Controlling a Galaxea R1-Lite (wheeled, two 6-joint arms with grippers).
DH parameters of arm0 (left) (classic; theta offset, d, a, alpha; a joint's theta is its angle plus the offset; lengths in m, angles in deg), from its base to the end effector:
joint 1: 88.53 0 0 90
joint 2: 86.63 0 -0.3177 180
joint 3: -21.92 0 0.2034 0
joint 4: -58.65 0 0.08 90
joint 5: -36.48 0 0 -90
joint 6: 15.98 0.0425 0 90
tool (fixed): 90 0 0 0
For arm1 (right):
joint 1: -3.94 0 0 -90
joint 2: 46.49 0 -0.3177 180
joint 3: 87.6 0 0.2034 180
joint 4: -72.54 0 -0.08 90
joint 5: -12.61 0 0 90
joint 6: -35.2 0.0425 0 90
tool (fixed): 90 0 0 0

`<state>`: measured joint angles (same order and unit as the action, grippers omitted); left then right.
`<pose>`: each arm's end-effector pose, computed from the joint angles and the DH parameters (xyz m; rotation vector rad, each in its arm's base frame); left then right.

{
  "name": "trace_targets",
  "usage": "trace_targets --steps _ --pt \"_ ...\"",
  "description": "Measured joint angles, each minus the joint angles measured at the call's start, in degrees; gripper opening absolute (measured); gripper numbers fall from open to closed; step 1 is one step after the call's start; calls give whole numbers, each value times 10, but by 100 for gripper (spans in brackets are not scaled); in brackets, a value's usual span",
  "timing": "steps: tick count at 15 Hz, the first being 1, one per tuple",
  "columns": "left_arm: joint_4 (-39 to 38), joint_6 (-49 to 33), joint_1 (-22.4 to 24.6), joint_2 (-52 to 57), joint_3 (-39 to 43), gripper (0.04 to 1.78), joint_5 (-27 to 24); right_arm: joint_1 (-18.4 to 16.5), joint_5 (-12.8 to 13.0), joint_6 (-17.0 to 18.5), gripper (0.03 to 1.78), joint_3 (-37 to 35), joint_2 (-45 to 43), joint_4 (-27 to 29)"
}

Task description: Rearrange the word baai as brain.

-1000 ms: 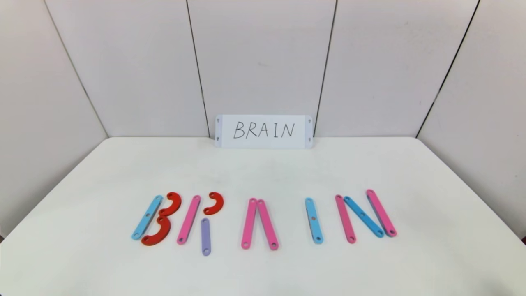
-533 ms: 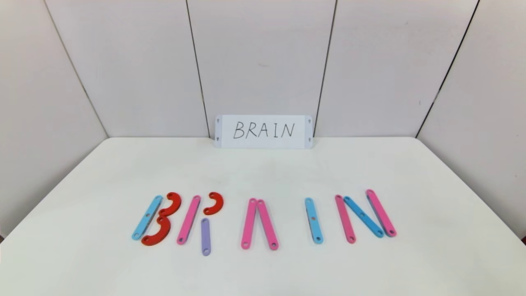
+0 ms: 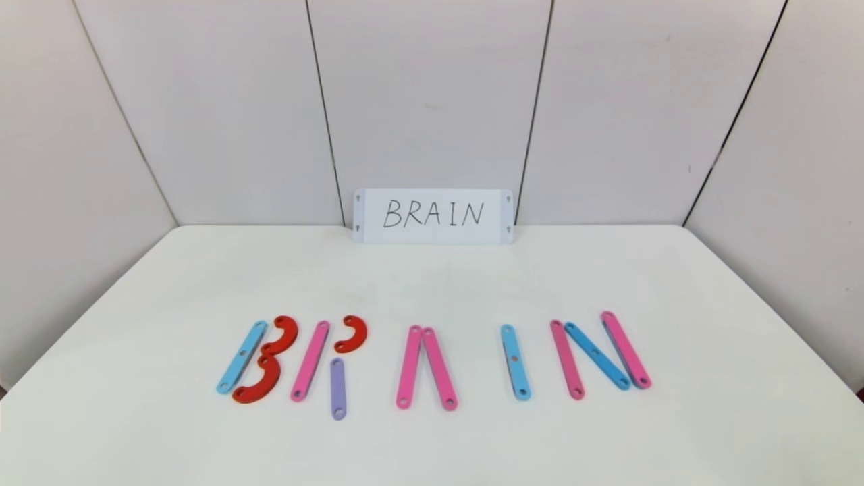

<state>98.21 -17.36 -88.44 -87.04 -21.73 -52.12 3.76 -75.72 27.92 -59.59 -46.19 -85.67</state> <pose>-0.0473 0.0010 0.1495 -0.0248 -0.0645 0.0252 -0.0158 -0.0012 0.1089 -0.1256 -0.1011 -0.0388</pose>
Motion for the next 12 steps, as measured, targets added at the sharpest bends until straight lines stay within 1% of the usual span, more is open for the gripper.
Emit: trace_targets --steps 1,2,4,5,6,7,10,12 --pt "-48 7 0 2 43 174 0 0 -3 -5 174 -29 -2 -28" --pt "-93 18 0 3 83 174 0 0 -10 -6 174 -45 -3 -39" --pt "-172 45 0 4 158 174 0 0 -19 1 174 -58 -4 -25" --pt "-198 55 0 4 185 174 -1 0 -20 9 174 -60 -4 -12" --pt "-209 59 0 5 201 174 -5 0 -19 19 174 -61 -4 5" --pt "-206 60 0 5 210 174 -6 0 -19 29 174 -62 -4 7" --pt "-170 57 0 5 217 174 -12 1 -18 35 174 -62 -4 5" --pt "-176 54 0 5 218 174 -12 1 -17 37 174 -62 -4 5"
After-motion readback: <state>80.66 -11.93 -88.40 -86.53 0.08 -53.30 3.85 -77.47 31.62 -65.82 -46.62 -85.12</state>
